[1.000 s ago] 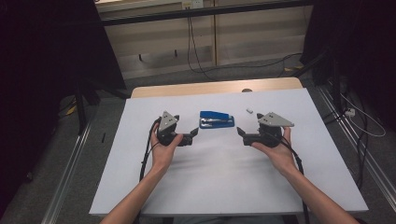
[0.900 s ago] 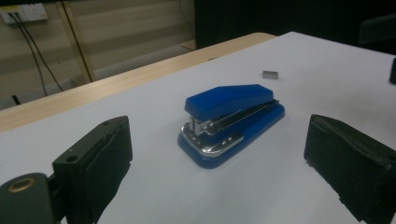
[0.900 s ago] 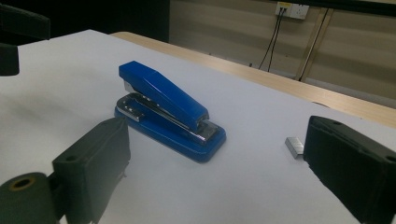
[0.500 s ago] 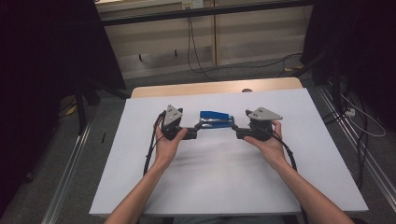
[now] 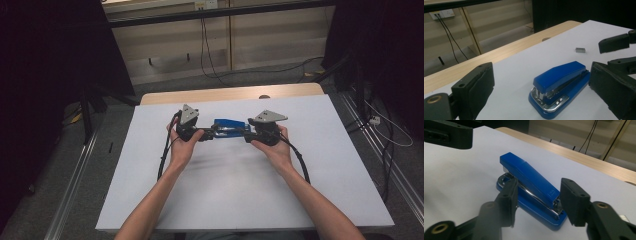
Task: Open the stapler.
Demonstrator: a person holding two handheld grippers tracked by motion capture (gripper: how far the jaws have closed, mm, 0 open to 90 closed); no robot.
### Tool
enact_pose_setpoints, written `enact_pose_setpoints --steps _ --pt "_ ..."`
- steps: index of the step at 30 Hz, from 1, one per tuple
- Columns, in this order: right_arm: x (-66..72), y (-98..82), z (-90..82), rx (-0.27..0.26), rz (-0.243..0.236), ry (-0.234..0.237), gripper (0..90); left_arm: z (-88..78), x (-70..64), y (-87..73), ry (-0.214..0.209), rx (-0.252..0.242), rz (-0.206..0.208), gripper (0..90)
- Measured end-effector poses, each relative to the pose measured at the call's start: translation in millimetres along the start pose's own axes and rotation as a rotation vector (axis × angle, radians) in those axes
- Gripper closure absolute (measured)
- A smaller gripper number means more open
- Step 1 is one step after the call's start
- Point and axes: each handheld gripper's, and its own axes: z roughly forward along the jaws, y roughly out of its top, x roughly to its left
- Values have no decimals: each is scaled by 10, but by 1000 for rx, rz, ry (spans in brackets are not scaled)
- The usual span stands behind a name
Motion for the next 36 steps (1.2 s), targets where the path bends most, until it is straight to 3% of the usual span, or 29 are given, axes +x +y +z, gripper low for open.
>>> enact_pose_setpoints --steps 3,5,7,10,15,18,21,23,28,30,36 --pt "5 0 48 10 -1 21 603 6 8 -33 -20 22 -6 64" --pt "-4 -1 69 15 2 26 677 5 1 -34 -5 40 13 64" --pt "-26 0 78 11 36 32 736 13 -2 -42 2 48 9 63" --pt "-55 -14 93 21 47 40 822 34 0 -62 2 65 2 64" --pt "-60 -29 102 37 46 44 900 45 19 -76 20 73 5 66" --pt "-54 -25 115 38 48 48 900 46 29 -87 15 88 -1 83" --pt "-42 -10 128 54 28 53 900 45 25 -99 -28 103 -22 203" --pt "-36 4 139 60 19 63 900 47 10 -97 -23 113 1 289" --pt "-14 26 181 80 16 85 900 62 -5 -108 -48 118 10 453" --pt "5 30 202 82 11 91 900 60 2 -113 -45 124 4 550" --pt "62 39 265 89 -6 88 900 61 18 -135 -55 132 1 733"
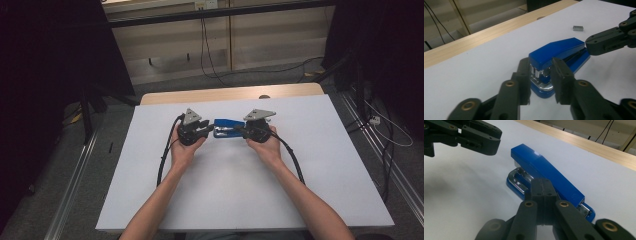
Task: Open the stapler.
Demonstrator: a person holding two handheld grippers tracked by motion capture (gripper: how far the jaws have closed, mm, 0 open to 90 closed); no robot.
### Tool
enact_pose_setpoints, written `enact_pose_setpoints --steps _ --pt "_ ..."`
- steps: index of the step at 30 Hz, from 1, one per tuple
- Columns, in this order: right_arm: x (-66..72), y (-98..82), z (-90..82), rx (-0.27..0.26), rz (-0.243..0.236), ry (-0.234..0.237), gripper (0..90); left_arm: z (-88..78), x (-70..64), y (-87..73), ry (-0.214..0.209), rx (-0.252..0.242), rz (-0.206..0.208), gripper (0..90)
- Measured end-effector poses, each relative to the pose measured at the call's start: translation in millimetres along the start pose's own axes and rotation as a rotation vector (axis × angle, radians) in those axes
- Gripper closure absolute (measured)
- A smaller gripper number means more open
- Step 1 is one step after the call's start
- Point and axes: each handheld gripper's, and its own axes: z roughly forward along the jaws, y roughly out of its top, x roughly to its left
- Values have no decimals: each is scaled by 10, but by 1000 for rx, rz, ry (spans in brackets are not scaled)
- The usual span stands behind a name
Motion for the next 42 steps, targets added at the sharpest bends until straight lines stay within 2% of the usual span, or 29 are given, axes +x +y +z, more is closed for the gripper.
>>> enact_pose_setpoints --steps 6,11,17,19,21,23,24,25,29,32,34,40,42 --pt "3 9 61 28 -6 15 900 21 28 -28 10 23 -45 896" --pt "38 34 123 53 -29 33 900 68 33 -52 3 37 -58 900" --pt "69 42 209 72 -40 38 900 127 31 -64 18 56 -52 900" --pt "72 37 238 89 -46 35 900 157 39 -83 20 65 -58 900" --pt "76 40 272 135 -65 26 900 178 48 -98 18 66 -71 900" --pt "81 42 298 150 -79 34 900 188 55 -102 24 73 -60 900" --pt "89 44 308 157 -86 33 900 196 54 -102 25 68 -69 900" --pt "100 47 317 158 -89 32 900 205 52 -101 25 62 -78 900" --pt "128 50 363 157 -108 27 900 239 55 -112 22 82 -64 900" --pt "116 28 394 152 -104 19 900 262 52 -127 29 82 -86 900" --pt "106 26 400 147 -97 18 900 262 58 -127 26 92 -69 900" --pt "81 11 407 136 -68 35 900 299 48 -123 28 91 -81 900" --pt "71 8 406 134 -56 40 900 315 59 -132 23 104 -74 900"
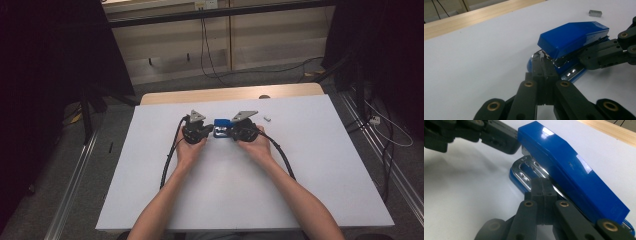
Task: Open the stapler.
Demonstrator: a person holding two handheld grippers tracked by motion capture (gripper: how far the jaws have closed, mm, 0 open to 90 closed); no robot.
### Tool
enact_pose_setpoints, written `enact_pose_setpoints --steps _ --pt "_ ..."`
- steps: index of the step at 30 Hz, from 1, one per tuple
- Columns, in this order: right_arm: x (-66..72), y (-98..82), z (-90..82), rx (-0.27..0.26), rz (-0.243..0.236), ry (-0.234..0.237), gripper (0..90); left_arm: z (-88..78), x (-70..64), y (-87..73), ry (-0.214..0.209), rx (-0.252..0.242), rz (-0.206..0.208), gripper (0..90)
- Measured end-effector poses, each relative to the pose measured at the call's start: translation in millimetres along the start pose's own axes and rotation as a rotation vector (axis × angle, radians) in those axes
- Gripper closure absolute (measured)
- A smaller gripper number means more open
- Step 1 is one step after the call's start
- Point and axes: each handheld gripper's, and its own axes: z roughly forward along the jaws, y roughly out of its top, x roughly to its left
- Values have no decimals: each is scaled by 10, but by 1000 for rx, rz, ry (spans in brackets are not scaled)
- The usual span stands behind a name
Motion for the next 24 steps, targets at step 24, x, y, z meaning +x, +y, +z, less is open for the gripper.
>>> enact_pose_setpoints --steps 24 --pt "-14 -11 3 -8 2 -18 900 45 -14 39 20 -15 14 900"
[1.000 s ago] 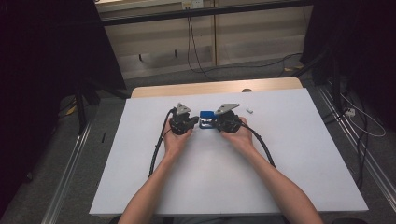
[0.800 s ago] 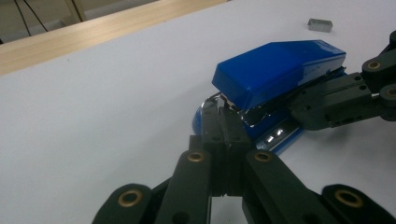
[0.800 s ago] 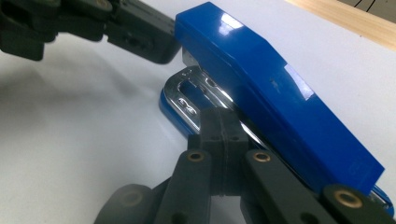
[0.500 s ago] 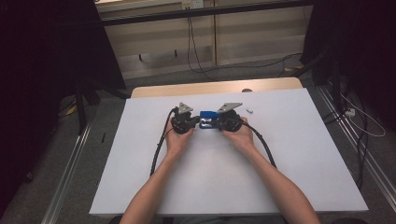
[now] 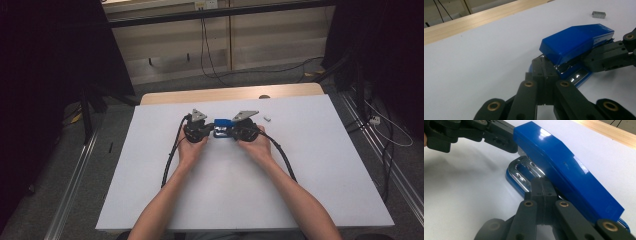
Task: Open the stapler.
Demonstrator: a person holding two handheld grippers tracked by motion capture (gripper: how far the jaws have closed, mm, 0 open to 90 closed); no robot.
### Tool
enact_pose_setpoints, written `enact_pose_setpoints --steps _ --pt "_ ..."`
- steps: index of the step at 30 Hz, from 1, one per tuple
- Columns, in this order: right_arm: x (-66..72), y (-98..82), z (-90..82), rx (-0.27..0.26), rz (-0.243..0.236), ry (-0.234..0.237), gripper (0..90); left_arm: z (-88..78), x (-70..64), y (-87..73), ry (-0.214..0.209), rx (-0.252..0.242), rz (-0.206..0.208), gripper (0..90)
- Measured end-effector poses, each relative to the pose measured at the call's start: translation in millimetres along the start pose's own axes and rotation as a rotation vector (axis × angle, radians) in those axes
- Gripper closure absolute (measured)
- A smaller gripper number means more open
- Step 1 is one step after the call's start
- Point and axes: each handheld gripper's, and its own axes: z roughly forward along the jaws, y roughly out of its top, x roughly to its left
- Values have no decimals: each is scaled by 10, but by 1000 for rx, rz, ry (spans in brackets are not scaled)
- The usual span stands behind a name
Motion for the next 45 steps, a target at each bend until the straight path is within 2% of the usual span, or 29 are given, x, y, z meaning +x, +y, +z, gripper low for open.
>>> enact_pose_setpoints --steps 4,6,13,14,19,23,34,35,36,39,45 --pt "4 -1 0 -1 1 -3 900 9 9 -11 -6 -12 -32 900" --pt "6 -1 0 -2 0 -3 900 4 3 1 1 -3 -13 900" --pt "11 0 0 0 -4 -8 900 1 9 0 -2 -7 -12 900" --pt "13 1 1 0 -5 -8 900 1 2 3 -5 -20 -25 900" --pt "17 1 3 -1 -6 -9 900 -28 -4 36 -5 -26 -13 900" --pt "20 0 3 -2 -6 -11 900 -26 -9 37 -7 -36 -26 900" --pt "24 1 4 -3 -9 -13 900 -54 -8 77 -13 -56 -21 900" --pt "26 1 6 -3 -7 -12 900 -55 -18 80 -15 -63 -34 900" --pt "27 2 8 -5 -8 -13 900 -62 -16 86 -13 -58 -26 900" --pt "47 8 13 -4 -1 -21 900 -63 -22 94 -18 -68 -37 900" --pt "68 11 17 -3 -2 -30 900 -71 -17 100 -19 -71 -27 900"
